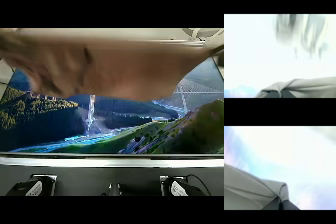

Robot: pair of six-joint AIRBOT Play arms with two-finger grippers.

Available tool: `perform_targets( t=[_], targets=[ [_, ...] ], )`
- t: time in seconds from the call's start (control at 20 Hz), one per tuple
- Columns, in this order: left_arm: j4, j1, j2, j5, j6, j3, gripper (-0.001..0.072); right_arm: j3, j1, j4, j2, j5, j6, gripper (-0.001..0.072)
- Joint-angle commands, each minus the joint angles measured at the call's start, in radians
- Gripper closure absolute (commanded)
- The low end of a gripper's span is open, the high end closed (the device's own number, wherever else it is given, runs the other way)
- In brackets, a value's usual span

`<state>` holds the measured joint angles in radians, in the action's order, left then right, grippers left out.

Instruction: Fold the shirts.

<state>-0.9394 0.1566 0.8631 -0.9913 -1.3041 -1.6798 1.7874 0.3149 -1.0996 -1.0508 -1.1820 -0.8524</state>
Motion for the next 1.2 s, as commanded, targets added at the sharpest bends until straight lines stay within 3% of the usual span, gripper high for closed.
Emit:
perform_targets(
  t=[0.0, 0.3, 0.45, 0.55, 0.7, 0.8, 0.95, 1.15],
  targets=[
    [-0.013, 0.010, -0.119, 0.083, -0.092, -0.216, 0.0686, 0.054, -0.001, -0.059, 0.283, 0.155, 0.005, 0.0691],
    [-0.015, 0.010, -0.157, 0.073, -0.096, -0.216, 0.0686, 0.054, -0.001, -0.145, 0.362, 0.027, -0.067, 0.0691],
    [-0.035, 0.011, -0.141, 0.038, -0.164, -0.216, 0.0686, 0.054, -0.001, -0.142, 0.352, 0.031, -0.068, 0.0691],
    [-0.085, 0.011, -0.113, -0.053, -0.163, -0.216, 0.0686, 0.054, -0.001, -0.142, 0.324, -0.011, -0.068, 0.0691],
    [-0.150, 0.011, -0.019, -0.256, -0.163, -0.177, 0.0685, 0.050, -0.001, -0.157, 0.204, -0.204, -0.098, 0.0691],
    [-0.150, 0.007, 0.053, -0.300, -0.162, -0.069, 0.0685, 0.022, -0.001, -0.158, 0.068, -0.310, -0.104, 0.0691],
    [-0.150, -0.024, 0.162, -0.243, -0.132, 0.186, 0.0685, -0.102, -0.001, -0.159, -0.151, -0.352, -0.093, 0.0692],
    [-0.150, -0.100, 0.351, -0.060, -0.080, 0.426, 0.0684, -0.208, -0.069, -0.227, -0.408, -0.226, -0.105, 0.0691]
  ],
)
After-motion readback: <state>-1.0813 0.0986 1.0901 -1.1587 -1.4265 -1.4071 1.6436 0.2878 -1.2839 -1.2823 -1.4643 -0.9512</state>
